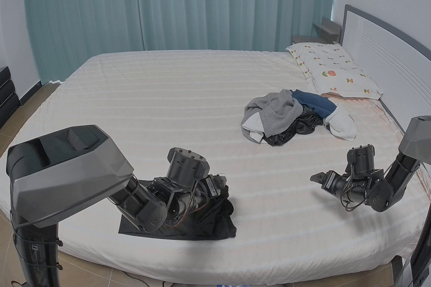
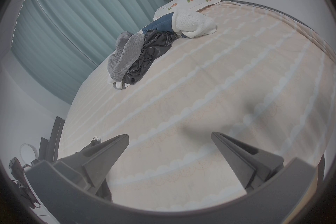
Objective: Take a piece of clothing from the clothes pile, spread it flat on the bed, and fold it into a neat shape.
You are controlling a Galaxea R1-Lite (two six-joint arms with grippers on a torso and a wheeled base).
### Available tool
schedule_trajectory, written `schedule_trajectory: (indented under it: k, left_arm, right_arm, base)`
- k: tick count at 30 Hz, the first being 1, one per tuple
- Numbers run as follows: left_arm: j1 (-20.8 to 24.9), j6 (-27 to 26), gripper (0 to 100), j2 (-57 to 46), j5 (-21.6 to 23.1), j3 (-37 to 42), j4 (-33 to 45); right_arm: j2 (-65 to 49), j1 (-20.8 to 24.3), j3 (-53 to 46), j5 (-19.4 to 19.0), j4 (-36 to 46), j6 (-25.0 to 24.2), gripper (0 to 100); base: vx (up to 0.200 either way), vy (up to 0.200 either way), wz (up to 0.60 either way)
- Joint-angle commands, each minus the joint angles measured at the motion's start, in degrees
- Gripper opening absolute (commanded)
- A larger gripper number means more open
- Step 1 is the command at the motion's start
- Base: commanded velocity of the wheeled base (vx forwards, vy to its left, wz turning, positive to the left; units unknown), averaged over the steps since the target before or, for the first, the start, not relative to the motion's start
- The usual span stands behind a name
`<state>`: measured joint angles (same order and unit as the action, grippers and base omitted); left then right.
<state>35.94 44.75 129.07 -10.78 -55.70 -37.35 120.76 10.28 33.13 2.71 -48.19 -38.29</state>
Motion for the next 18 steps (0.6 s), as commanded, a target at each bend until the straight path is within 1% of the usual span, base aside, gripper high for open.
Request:
schedule_trajectory:
  k: [1, 2, 3, 5, 6, 11, 12, 16, 18]
  left_arm:
    - [-1.75, 2.36, 100, -5.32, 0.49, 4.19, -0.35]
    - [-1.75, 2.36, 100, -5.32, 0.49, 4.19, -0.35]
    - [-2.45, 4.91, 100, -7.35, 1.28, 6.92, -1.14]
    - [-3.07, 6.66, 100, -8.4, 2.34, 9.03, -2.46]
    - [-4.12, 8.16, 100, -9.63, 3.31, 12.02, -4.57]
    - [-8.69, 9.56, 100, -11.04, 6.91, 20.63, -12.39]
    - [-9.75, 10.53, 100, -10.95, 7.79, 22.83, -14.42]
    - [-12.65, 14.66, 100, -10.25, 11.3, 28.19, -20.57]
    - [-14.05, 14.84, 100, -10.07, 12.62, 29.6, -22.68]
  right_arm:
    - [0.27, 0.01, 0.0, 0.02, 0.03, 0.06, 100]
    - [0.27, 0.01, 0.0, 0.02, 0.03, 0.06, 100]
    - [0.27, 0.01, 0.0, 0.02, 0.03, 0.06, 100]
    - [0.27, 0.01, 0.0, 0.02, 0.03, 0.06, 100]
    - [0.18, 0.01, 0.0, 0.02, 0.03, 0.06, 100]
    - [0.27, 0.09, -0.26, 0.02, -0.06, 0.06, 100]
    - [0.27, 0.27, -0.26, 0.02, -0.06, -0.03, 100]
    - [0.0, 0.71, -0.26, 0.11, 0.03, 0.06, 100]
    - [0.0, 0.8, -0.26, 0.11, 0.03, 0.06, 100]
  base:
    - [0.0, 0.0, 0.0]
    - [0.0, 0.0, 0.0]
    - [0.0, 0.0, 0.0]
    - [0.0, 0.0, 0.0]
    - [0.0, 0.0, 0.0]
    - [0.0, 0.0, 0.0]
    - [0.0, 0.0, 0.0]
    - [-0.2, 0.0, 0.0]
    - [-0.2, 0.0, 0.0]
